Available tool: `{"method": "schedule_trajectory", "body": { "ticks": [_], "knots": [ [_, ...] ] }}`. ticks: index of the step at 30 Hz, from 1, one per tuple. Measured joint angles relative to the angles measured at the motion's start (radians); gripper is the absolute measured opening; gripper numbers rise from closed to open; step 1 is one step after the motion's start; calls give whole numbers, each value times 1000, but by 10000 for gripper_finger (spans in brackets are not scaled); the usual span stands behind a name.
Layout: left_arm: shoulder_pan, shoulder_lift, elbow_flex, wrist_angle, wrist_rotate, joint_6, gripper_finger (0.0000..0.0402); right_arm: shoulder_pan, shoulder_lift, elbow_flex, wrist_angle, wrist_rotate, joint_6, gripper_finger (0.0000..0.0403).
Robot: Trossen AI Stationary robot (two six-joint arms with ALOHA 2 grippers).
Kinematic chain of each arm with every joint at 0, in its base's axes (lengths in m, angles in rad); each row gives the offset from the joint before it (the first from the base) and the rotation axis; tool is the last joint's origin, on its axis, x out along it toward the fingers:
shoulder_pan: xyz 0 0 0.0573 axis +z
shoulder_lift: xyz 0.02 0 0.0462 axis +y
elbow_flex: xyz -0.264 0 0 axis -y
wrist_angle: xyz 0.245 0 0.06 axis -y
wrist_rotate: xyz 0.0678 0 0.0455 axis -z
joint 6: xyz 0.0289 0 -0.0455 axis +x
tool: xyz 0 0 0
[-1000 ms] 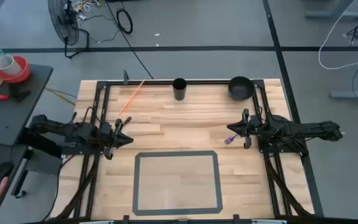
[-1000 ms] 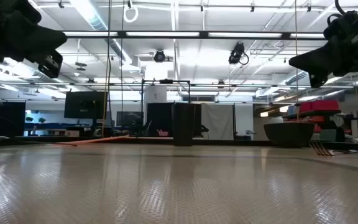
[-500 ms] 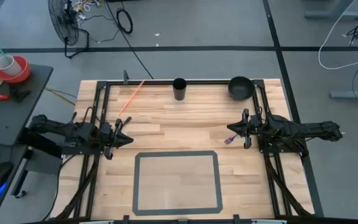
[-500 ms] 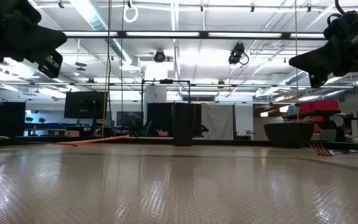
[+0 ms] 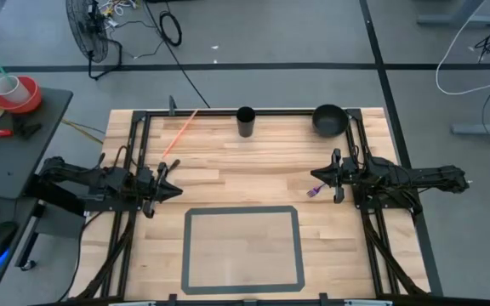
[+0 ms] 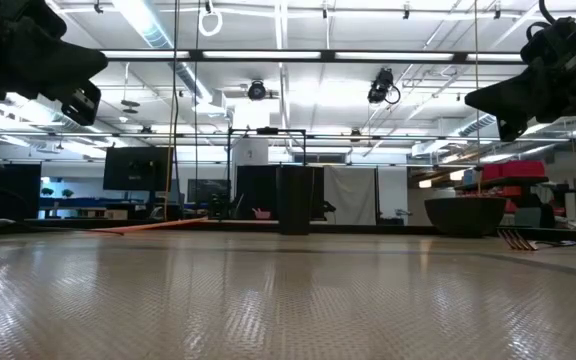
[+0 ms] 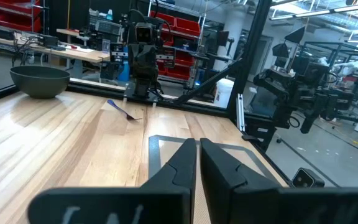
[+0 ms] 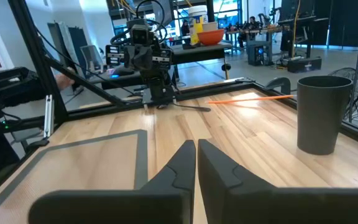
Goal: Pick & Place Utensil
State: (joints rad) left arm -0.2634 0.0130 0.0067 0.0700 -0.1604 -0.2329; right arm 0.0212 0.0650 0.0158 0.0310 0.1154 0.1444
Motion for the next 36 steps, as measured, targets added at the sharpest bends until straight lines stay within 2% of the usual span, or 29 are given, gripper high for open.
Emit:
{"method": "schedule_trajectory", "body": {
  "ticks": [32, 36],
  "knots": [
    [0, 0, 0, 0, 0, 0, 25, 0, 0, 0, 12, 0, 0, 23],
    [0, 0, 0, 0, 0, 0, 25, 0, 0, 0, 104, 61, -14, 23]
  ]
}}
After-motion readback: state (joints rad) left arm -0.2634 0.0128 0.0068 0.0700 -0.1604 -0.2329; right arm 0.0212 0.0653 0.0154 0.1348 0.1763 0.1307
